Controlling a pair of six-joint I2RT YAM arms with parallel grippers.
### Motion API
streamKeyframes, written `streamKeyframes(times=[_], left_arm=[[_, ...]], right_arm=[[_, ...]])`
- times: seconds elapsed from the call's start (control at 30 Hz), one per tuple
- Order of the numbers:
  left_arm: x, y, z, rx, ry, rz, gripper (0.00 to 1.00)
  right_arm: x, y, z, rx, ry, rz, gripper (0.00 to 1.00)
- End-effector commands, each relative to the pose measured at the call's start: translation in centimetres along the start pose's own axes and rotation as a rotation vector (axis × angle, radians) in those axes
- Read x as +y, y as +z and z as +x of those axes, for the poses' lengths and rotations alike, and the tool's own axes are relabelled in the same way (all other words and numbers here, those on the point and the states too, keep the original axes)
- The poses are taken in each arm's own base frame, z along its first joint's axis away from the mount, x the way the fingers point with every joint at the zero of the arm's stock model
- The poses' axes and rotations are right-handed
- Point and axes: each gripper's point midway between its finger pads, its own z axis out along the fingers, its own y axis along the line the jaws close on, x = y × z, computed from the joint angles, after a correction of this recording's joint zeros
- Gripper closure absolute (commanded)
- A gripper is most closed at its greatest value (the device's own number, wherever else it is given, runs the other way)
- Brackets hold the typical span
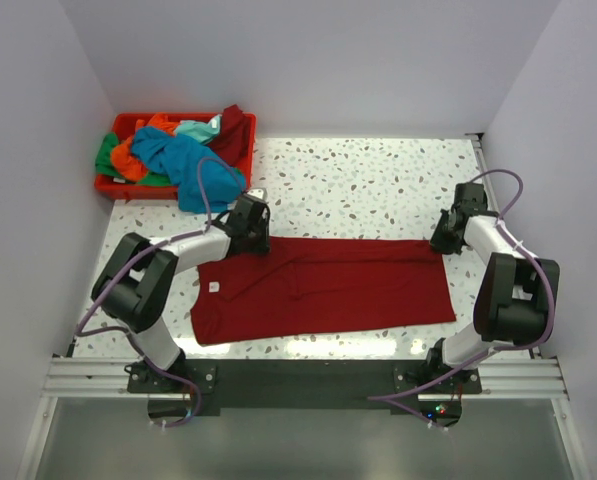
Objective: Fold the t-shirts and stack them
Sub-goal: Fold the tshirt
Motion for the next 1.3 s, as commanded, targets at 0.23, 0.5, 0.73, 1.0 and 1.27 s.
streamKeyframes(times=[0.23,0.5,0.73,1.0,1.27], left_arm=[[-0.4,0.3,-1.1,-0.031,0.034,-0.041,0.67],[-1.1,0.2,-1.3,-0.038,0.056,-0.025,1.0],[-1.8,-2.8,-1.7,-0.081,0.037,0.001,1.0],[-2.5,-5.1,0.9,-0.059,0.021,0.048,1.0],[-4.2,-6.0,3.0,-0.019,0.012,0.085,1.0]], right_arm=[[0.5,-1.1,-0.2,-0.026,-0.01,-0.037,0.96],[0.6,-1.8,-0.3,-0.037,-0.009,-0.047,0.98],[0.3,-3.1,0.5,-0.051,0.006,-0.043,1.0],[-0.3,-3.4,1.7,-0.043,0.036,-0.026,1.0],[1.1,-3.6,0.1,-0.065,0.071,-0.071,1.0]])
